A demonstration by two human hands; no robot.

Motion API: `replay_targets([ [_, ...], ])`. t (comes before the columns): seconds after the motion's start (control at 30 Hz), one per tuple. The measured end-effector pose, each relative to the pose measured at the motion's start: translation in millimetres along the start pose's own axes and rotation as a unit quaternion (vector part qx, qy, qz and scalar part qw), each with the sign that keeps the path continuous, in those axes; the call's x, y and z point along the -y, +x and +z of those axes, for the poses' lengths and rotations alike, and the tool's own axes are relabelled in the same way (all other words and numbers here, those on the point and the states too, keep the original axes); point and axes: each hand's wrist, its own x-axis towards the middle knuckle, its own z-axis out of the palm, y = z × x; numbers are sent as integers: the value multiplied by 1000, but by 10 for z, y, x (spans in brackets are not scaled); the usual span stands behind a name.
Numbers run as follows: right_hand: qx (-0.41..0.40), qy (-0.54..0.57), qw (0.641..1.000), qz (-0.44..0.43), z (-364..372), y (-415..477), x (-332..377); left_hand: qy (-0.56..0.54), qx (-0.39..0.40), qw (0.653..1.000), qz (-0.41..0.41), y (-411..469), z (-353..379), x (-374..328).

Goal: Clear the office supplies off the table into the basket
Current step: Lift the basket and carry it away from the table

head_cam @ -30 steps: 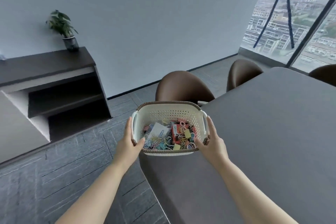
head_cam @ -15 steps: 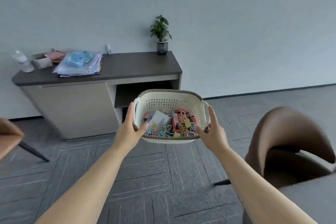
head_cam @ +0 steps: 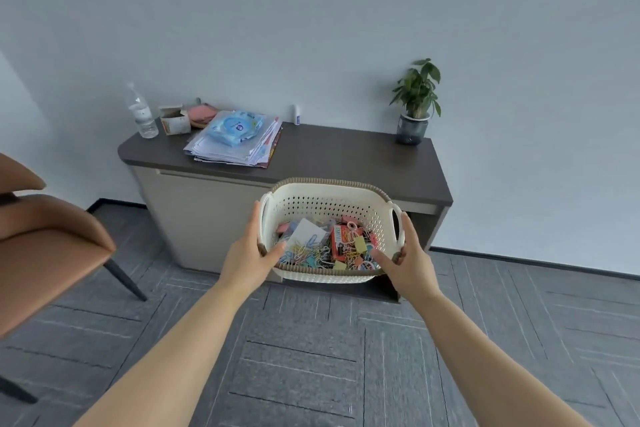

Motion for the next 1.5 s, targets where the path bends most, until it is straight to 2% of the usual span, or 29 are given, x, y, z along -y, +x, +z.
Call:
replay_targets([
  [0.17, 23, -6, 1000, -6, 27, 1060, 21, -8, -12, 1000, -19, 914, 200, -100],
  [0.5, 25, -5, 1000, 5, 49, 2789, 44, -11, -4, 1000, 11, 2698, 575, -240],
  [0.77, -23, 0, 997, 74, 316, 4141, -154, 6, 53, 997, 49, 4327, 1113, -64],
  [0.97, -28, -15, 991, 127, 442, 5063, -231, -10, 115, 993, 24, 5367, 1408, 37],
  [1.2, -14, -41, 989, 143, 491, 5735, -349, -11, 142, 990, -8, 6018, 1729, 112],
  [1.5, 19, -74, 988, 134, 426, 6221, -545, -37, 156, 987, -33, 6390, 1992, 75],
])
